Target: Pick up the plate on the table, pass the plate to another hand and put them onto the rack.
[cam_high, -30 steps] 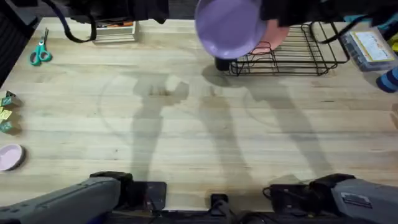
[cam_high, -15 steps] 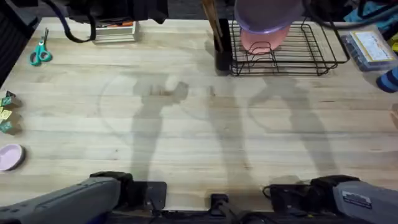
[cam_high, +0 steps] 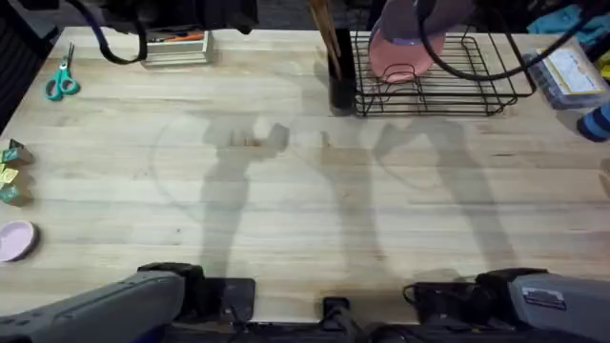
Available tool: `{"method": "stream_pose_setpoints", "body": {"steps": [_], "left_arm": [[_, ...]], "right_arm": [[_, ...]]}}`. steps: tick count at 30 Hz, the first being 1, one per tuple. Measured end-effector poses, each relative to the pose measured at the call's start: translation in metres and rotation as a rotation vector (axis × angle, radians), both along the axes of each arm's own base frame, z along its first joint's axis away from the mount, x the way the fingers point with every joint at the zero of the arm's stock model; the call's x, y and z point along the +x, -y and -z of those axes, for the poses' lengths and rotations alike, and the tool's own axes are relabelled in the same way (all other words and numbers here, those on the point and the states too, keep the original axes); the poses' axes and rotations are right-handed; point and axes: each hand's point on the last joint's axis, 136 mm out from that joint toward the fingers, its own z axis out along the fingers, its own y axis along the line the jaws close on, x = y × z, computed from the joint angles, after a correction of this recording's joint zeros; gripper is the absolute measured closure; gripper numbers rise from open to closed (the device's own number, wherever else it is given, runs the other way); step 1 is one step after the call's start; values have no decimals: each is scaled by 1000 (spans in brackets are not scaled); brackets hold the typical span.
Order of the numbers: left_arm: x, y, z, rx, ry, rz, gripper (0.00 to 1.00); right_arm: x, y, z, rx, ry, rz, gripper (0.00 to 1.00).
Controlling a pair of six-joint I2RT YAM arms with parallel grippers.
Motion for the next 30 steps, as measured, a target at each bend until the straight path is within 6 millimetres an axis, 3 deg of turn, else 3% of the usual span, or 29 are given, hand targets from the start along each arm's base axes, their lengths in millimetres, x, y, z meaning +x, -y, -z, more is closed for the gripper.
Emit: {"method": "stream_pose_setpoints", "body": {"steps": [3,4,14,30], "left_arm": [[0,0,0,0,0,0,6],[0,0,0,0,0,0,7],[0,0,0,0,0,0,7],[0,0,0,0,0,0,7]], "right_arm": [[10,6,12,-54,-10,24,970],[19,7,24,-71,-26,29,970],[40,12,65,-102,-94,62,971],[52,16,109,-130,-185,86,970]]}}
